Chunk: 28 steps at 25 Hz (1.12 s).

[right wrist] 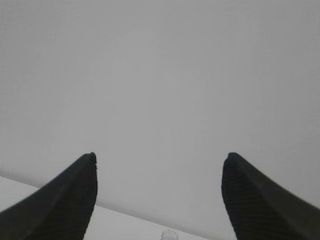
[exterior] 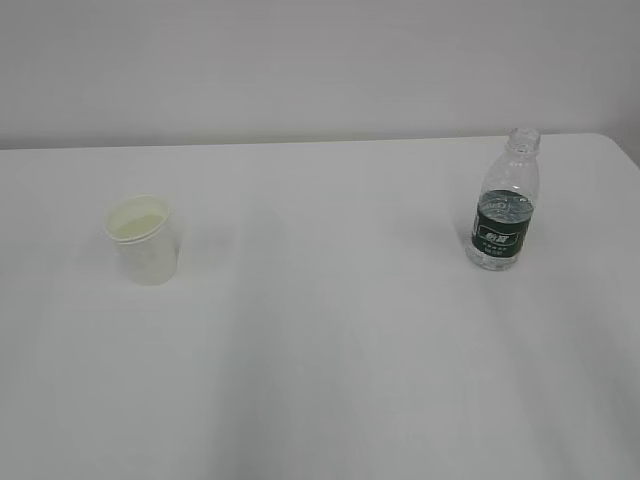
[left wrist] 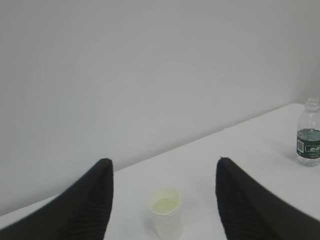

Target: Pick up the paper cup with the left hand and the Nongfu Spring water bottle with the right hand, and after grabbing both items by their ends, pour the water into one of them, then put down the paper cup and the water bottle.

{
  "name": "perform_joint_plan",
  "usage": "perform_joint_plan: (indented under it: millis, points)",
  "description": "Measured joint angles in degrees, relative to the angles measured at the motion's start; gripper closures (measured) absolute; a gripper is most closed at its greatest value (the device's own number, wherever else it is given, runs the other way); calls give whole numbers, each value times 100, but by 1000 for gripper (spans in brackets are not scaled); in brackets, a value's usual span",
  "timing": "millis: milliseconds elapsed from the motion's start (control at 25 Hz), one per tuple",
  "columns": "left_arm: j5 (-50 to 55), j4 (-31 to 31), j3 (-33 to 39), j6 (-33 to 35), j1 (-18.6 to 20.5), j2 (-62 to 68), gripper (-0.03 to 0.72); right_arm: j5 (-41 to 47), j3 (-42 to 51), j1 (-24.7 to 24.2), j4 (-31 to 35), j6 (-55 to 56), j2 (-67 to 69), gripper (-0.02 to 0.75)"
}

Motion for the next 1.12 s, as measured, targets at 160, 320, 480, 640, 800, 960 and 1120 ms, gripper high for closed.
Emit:
perform_joint_plan:
  millis: [160, 320, 480, 640, 800, 960, 1120]
  points:
    - [55, 0, -69, 0, 0, 0, 226, 0, 0, 0, 0, 0, 0, 148]
    - [308, 10, -74, 0, 0, -35, 226, -3, 0, 0, 0, 13, 0, 148]
    - [477, 10, -74, 0, 0, -189, 228, -12, 0, 0, 0, 13, 0, 148]
    - [730, 10, -74, 0, 0, -366, 228, -12, 0, 0, 0, 13, 0, 148]
    - [822, 45, -74, 0, 0, -476, 228, -12, 0, 0, 0, 13, -38, 148]
    - [834, 72, -109, 0, 0, -486, 228, -12, 0, 0, 0, 40, -57, 148]
    - [861, 222, -314, 0, 0, -490, 228, -12, 0, 0, 0, 82, -114, 148]
